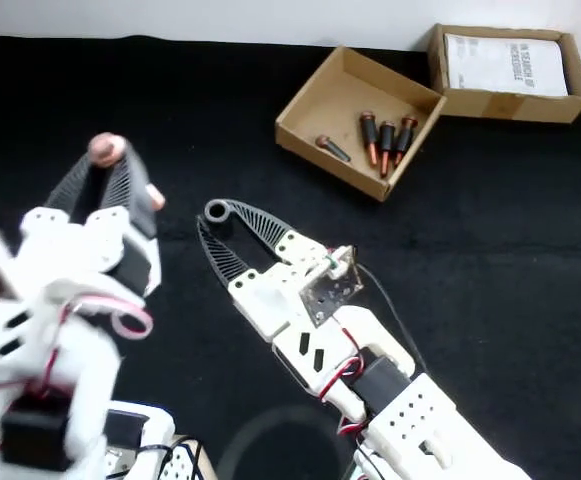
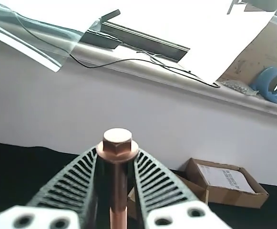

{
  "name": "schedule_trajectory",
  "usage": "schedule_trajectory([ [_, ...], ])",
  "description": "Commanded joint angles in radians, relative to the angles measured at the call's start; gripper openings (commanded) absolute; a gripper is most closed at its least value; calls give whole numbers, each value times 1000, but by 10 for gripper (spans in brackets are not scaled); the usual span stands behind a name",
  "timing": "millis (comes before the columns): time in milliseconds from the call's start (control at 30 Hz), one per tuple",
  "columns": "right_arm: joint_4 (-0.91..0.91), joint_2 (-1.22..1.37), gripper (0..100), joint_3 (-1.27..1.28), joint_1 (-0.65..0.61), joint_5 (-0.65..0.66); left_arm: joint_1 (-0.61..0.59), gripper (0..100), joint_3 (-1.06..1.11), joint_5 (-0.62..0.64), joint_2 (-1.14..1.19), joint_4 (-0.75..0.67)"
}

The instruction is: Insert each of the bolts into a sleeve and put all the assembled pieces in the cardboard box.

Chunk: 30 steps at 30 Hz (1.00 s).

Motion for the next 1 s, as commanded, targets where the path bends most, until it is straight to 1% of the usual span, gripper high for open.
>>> schedule_trajectory([
  [0, 38, -7, 6, -47, -1, -6, 93, 9, 38, -5, -12, -77],
  [100, 68, -7, 6, -31, 13, -6, 186, 9, 41, -5, 45, -83],
  [233, 70, -5, 6, 19, 45, -6, 240, 10, -48, 0, 168, -84],
  [367, 70, -13, 6, 62, 87, -6, 245, 10, -188, 0, 294, -77],
  [467, 70, -13, 6, 71, 111, -6, 243, 10, -243, 0, 349, -77],
  [600, 70, -13, 6, 71, 124, -8, 243, 10, -251, -2, 357, -69],
  [733, 70, -8, 6, 67, 124, -8, 245, 10, -251, 2, 358, -8],
  [967, 70, -7, 6, 62, 124, -8, 245, 10, -240, 2, 355, -2],
])
